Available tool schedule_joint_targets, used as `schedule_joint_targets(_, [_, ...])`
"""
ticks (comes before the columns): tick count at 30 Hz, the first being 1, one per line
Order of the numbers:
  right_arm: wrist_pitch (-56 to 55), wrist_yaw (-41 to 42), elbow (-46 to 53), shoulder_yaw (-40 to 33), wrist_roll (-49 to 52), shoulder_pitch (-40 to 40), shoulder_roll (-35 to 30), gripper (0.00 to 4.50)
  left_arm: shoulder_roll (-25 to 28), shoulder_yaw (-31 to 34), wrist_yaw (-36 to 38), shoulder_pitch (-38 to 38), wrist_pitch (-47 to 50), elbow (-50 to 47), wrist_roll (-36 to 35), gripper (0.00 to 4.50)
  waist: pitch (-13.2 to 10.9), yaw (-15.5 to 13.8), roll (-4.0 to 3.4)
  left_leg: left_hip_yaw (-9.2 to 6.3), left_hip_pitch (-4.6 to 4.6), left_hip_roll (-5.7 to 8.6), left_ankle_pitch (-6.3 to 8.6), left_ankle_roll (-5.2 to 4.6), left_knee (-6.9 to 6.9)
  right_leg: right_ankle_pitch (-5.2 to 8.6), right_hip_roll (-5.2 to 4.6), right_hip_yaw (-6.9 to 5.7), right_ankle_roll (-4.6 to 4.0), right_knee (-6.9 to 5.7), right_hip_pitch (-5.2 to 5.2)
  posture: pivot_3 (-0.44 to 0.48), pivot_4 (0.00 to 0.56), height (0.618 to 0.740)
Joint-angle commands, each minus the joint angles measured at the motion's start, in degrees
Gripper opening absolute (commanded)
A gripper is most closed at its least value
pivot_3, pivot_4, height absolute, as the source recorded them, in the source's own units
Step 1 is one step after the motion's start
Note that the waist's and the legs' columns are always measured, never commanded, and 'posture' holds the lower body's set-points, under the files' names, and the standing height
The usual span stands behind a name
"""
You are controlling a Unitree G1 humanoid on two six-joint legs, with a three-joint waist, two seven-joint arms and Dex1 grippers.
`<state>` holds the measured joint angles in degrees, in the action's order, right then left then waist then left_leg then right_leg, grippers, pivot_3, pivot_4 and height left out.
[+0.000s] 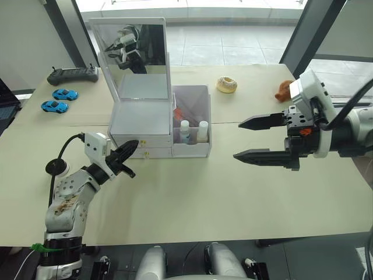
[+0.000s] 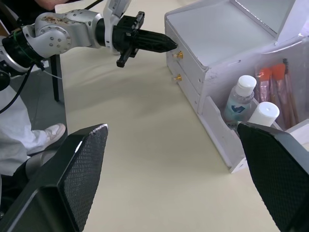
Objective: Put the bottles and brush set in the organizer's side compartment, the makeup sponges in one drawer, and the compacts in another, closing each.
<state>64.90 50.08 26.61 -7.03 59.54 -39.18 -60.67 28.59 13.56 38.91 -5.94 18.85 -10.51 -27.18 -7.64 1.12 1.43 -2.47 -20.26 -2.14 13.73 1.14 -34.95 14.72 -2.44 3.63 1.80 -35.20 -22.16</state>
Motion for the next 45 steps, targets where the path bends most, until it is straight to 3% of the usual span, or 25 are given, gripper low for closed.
schedule_joint_targets(1, [-1.59,0.47,-1.17,-1.03,-4.37,4.58,-2.78,4.5,4.01,4.87,3.37,2.11,0.56,-1.8,-3.01,0.02,-0.01,-0.14,0.01,0.0,0.01,-0.01,0.0,0.0,0.01,0.0,0.01,-0.01,0.0,0.0,-0.01,0.0,0.15,0.74])
schedule_joint_targets(2, [-2.09,0.44,-1.95,-2.25,-4.87,6.51,-2.84,4.5,5.43,6.33,4.4,2.78,0.69,-0.82,-3.64,0.02,-0.01,-0.16,0.04,-0.01,0.0,-0.01,0.0,0.0,0.02,0.0,0.0,-0.03,-0.01,0.01,-0.01,0.0,0.15,0.74])
schedule_joint_targets(5, [-3.94,0.54,-5.03,-8.31,-5.42,13.53,-1.79,4.5,10.51,10.38,8.44,4.6,-0.11,3.39,-4.1,0.9,-0.02,-0.26,0.06,0.03,-0.01,0.02,0.0,0.0,-0.02,0.0,-0.04,0.0,-0.01,0.05,-0.02,0.0,0.15,0.74])
schedule_joint_targets(9, [-8.92,4.62,-7.44,-14.92,-9.73,28.91,-1.6,4.5,17.56,15.0,13.22,4.27,-4.05,13.43,-2.01,2.13,0.0,-0.4,0.11,0.05,0.0,0.0,0.0,0.0,0.03,0.03,-0.03,-0.03,0.0,0.08,-0.02,0.0,0.15,0.74])
schedule_joint_targets(14, [-20.29,5.89,-15.49,-23.65,-17.58,39.89,2.14,4.5,26.29,18.0,17.87,-1.35,-10.46,32.77,0.67,3.59,-0.02,-0.16,0.11,0.12,0.03,0.0,0.0,0.0,0.03,0.06,-0.01,0.02,-0.03,0.07,-0.04,0.0,0.15,0.74])
schedule_joint_targets(17, [-25.18,6.53,-18.21,-25.04,-20.76,43.36,3.62,4.5,28.37,17.81,19.73,-3.55,-13.11,39.45,1.41,4.48,0.0,0.05,0.09,0.19,0.07,-0.02,0.0,0.0,0.1,0.11,-0.02,0.05,-0.09,0.06,-0.05,0.0,0.15,0.74])
schedule_joint_targets(25, [-27.97,6.6,-17.74,-23.49,-22.36,42.01,5.62,4.5,29.45,17.88,21.13,-5.04,-14.69,40.81,1.79,4.48,0.0,0.11,0.07,0.25,0.07,-0.06,0.0,0.0,0.13,0.04,-0.01,0.08,0.03,-0.01,-0.06,0.0,0.15,0.74])
schedule_joint_targets(29, [-22.15,3.7,-12.28,-22.83,-13.87,34.22,7.96,4.5,26.71,17.58,22.26,-0.82,-9.17,28.75,-1.7,4.48,-0.01,0.3,0.07,0.26,0.06,-0.08,0.0,0.0,0.13,0.03,-0.01,0.11,0.03,-0.04,-0.05,0.0,0.15,0.74])
schedule_joint_targets(33, [-19.66,4.8,-2.27,-16.21,-11.14,29.74,6.6,4.5,20.18,16.35,17.33,5.4,-6.7,13.94,-2.96,4.48,-0.03,0.21,-0.23,0.37,0.01,-0.1,0.01,0.01,0.17,0.03,-0.02,0.23,0.04,-0.04,0.0,0.0,0.15,0.74])
schedule_joint_targets(37, [-17.56,4.97,3.85,-10.23,-9.05,26.42,5.32,4.5,13.44,15.05,10.32,9.58,-4.23,2.63,-2.96,4.48,-0.01,-0.11,0.2,0.39,0.03,-0.23,0.01,0.01,0.11,0.05,0.1,0.19,0.06,-0.02,-0.01,0.0,0.15,0.74])
schedule_joint_targets(43, [-13.99,2.07,5.76,-4.97,-5.61,17.79,6.11,4.5,3.0,8.47,0.3,16.61,1.06,-13.2,-3.34,4.48,0.01,-0.31,0.22,0.46,0.04,-0.14,0.01,0.01,0.05,-0.05,-0.02,0.28,0.14,0.07,0.01,0.0,0.15,0.74])
schedule_joint_targets(45, [-13.32,1.14,5.18,-3.46,-5.67,15.48,6.52,4.5,-3.15,3.75,-5.86,17.74,-0.48,-16.68,0.58,4.48,0.01,-0.4,0.23,0.47,0.04,-0.13,0.01,0.01,0.01,-0.05,-0.02,0.28,0.14,0.11,0.01,0.0,0.15,0.74])
